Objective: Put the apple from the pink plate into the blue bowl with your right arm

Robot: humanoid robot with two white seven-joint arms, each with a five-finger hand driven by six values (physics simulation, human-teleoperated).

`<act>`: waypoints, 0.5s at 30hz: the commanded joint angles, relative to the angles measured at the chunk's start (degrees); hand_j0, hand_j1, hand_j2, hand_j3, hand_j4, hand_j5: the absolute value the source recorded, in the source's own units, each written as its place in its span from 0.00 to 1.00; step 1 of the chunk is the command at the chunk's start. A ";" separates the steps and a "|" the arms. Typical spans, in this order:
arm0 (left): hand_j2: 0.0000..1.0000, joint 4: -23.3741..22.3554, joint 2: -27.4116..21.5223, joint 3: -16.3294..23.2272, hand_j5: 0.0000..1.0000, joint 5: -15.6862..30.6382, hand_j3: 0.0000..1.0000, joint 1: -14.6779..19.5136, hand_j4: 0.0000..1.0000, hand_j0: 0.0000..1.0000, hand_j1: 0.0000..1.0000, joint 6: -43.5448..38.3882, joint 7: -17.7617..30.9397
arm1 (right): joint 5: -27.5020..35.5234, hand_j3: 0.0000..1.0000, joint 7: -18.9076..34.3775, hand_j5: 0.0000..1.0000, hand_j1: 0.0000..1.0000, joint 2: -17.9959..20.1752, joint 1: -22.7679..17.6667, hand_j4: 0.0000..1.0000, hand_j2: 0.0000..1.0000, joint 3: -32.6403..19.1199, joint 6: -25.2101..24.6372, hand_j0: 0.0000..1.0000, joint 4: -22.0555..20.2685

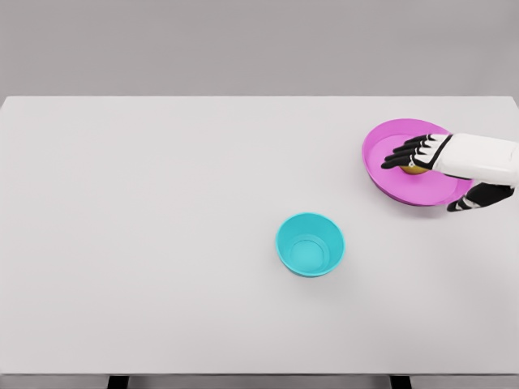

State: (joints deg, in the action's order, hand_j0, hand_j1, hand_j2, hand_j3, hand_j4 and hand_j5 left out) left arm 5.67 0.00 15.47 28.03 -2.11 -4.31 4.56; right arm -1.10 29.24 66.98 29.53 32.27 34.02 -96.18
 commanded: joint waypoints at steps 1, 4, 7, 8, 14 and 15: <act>1.00 0.05 0.00 0.00 1.00 0.00 1.00 0.09 1.00 1.00 1.00 0.00 0.01 | 0.40 1.00 0.20 1.00 1.00 0.44 0.00 1.00 1.00 0.25 -0.27 1.00 0.29; 1.00 -0.04 0.00 0.00 1.00 0.00 1.00 0.09 1.00 1.00 1.00 0.00 0.01 | 0.23 1.00 0.38 1.00 1.00 -0.35 0.53 1.00 1.00 -0.01 -1.59 1.00 4.16; 1.00 0.05 0.00 0.00 1.00 0.00 1.00 0.00 1.00 1.00 1.00 0.00 0.01 | -6.10 1.00 4.06 1.00 1.00 -7.03 12.29 1.00 1.00 6.31 -1.59 1.00 12.77; 1.00 -0.04 0.00 0.00 1.00 0.00 1.00 0.00 1.00 1.00 1.00 0.00 0.01 | -6.54 1.00 5.76 1.00 1.00 -10.02 14.76 1.00 1.00 8.25 -0.27 1.00 16.02; 1.00 0.05 0.00 0.00 1.00 0.00 1.00 0.00 1.00 1.00 1.00 0.00 0.01 | -6.89 1.00 5.76 1.00 1.00 -13.01 17.93 1.00 1.00 13.35 -0.80 1.00 26.92; 1.00 0.05 0.00 0.00 1.00 0.00 1.00 0.00 1.00 1.00 1.00 0.00 0.01 | -6.81 1.00 5.76 1.00 1.00 -13.63 18.37 1.00 1.00 13.88 -0.97 1.00 28.59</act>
State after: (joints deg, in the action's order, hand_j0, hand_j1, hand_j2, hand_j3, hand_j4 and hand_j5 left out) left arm 5.67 0.00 15.47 28.03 -2.11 -4.31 4.56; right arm -7.93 34.77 54.41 48.16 44.15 33.36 -71.31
